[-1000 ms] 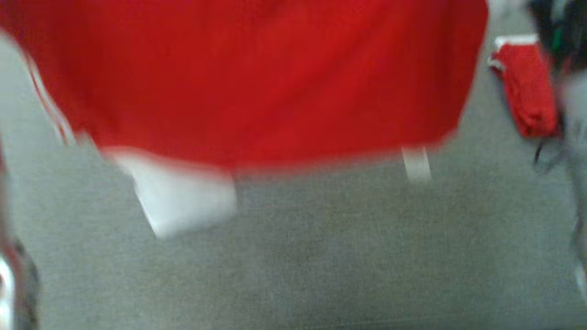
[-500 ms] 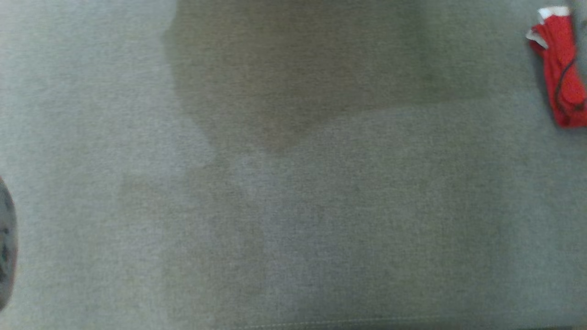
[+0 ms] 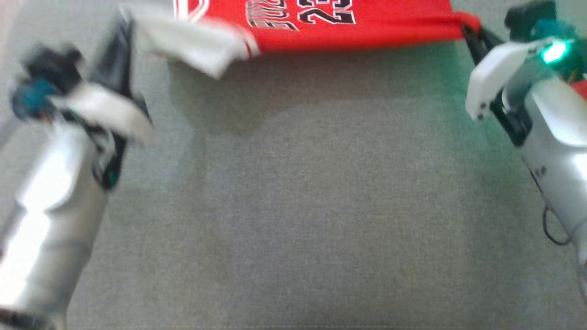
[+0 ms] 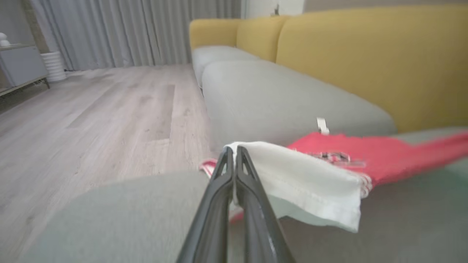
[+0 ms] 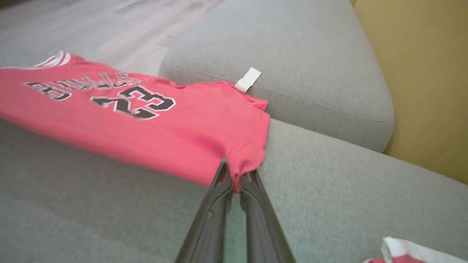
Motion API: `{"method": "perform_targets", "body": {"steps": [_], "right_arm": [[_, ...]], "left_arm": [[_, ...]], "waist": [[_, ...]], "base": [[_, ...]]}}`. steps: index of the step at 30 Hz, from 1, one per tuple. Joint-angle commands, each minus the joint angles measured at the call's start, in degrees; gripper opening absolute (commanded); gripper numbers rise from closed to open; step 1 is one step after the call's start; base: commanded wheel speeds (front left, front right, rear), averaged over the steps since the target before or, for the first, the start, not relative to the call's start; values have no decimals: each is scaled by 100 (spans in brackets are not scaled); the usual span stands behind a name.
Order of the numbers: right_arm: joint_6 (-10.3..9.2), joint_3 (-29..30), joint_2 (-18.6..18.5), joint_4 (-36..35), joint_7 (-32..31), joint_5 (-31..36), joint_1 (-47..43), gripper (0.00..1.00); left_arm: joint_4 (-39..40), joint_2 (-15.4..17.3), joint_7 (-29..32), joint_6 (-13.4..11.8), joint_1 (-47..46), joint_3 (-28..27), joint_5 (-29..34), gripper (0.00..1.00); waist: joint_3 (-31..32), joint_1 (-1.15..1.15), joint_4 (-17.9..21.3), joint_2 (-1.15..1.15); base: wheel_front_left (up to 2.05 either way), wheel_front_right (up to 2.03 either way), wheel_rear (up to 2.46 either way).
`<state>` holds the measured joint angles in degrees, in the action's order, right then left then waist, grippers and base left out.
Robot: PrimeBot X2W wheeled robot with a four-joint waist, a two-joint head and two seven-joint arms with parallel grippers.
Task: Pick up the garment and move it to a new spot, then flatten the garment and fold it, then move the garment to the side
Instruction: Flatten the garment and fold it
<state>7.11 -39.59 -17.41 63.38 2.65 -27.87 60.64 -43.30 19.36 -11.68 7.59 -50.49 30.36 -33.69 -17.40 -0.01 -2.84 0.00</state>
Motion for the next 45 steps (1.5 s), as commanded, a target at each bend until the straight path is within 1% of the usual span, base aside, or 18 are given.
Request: {"method": "perform_targets", "body": {"steps": [1,3,5,8,9,10,11,15,22,25,28,32,36,40,45], "right_arm": [[37,-248,-190,-313,-107,-214,-112,0],[37,-562,-380,-497,-328,-426,-275,0],[37,-802,-561,-683,-569,-719,-428,0],[37,-1107,-826,-952,-905,-1157,-652,0],[37,-1107,-826,-952,-905,-1157,-652,0],[37,-1291,-975,-1126,-1137,-1461,-817,0],[37,-1291,-975,-1126,-1137,-1461,-817,0],[37,-1721,-1306,-1508,-1501,-1932,-1118,0],[37,-2241,-1863,-2274,-2320,-2867,-1653,0],[37,-2376,-2117,-2710,-2616,-3246,-1859,0],[37,-2449,-2310,-3079,-2742,-3422,-1972,0],[37,-2358,-2362,-3352,-2707,-3507,-1908,0],[37,-2231,-2290,-3321,-2617,-3434,-1735,0],[37,-2066,-2104,-3215,-2539,-3449,-1545,0],[37,-1764,-1834,-2944,-2466,-3627,-1311,0]], "left_arm": [[325,532,122,-11,74,280,122,0],[524,786,299,-11,380,774,169,0],[755,1024,512,-11,622,1141,71,0],[1169,1365,792,-11,904,1514,-195,0],[1169,1365,792,-11,904,1514,-195,0],[1454,1602,981,-11,1065,1735,-315,0],[1454,1602,981,-11,1065,1735,-315,0],[2055,2031,1453,-10,1365,2068,-615,0],[3327,2689,2153,-26,1949,2285,-1271,0],[3852,2953,2395,-156,2163,2284,-1453,0],[4253,3170,2507,-302,2266,2289,-1434,0],[4483,3256,2488,-509,2226,2176,-1409,0],[4413,3133,2425,-587,1948,2028,-1363,0],[4157,2987,2401,-553,1620,1909,-1352,0],[3708,2810,2425,-430,1165,1780,-1397,0]], "waist": [[184,1,-79,0],[311,1,-95,0],[451,1,-110,0],[693,1,-134,0],[693,1,-134,0],[851,1,-141,0],[851,1,-141,0],[1150,1,-158,0],[1499,1,-180,0],[1555,1,-174,0],[1548,1,-167,0],[1442,1,-110,0],[1289,1,-68,0],[1129,1,27,0],[913,1,113,0]], "base": [[0,0,0],[0,0,0],[0,0,0],[0,0,0],[0,0,0],[0,0,0],[0,0,0],[0,0,0],[0,0,0],[0,0,0],[0,0,0],[0,0,0],[0,0,0],[0,0,0],[0,0,0]]}}
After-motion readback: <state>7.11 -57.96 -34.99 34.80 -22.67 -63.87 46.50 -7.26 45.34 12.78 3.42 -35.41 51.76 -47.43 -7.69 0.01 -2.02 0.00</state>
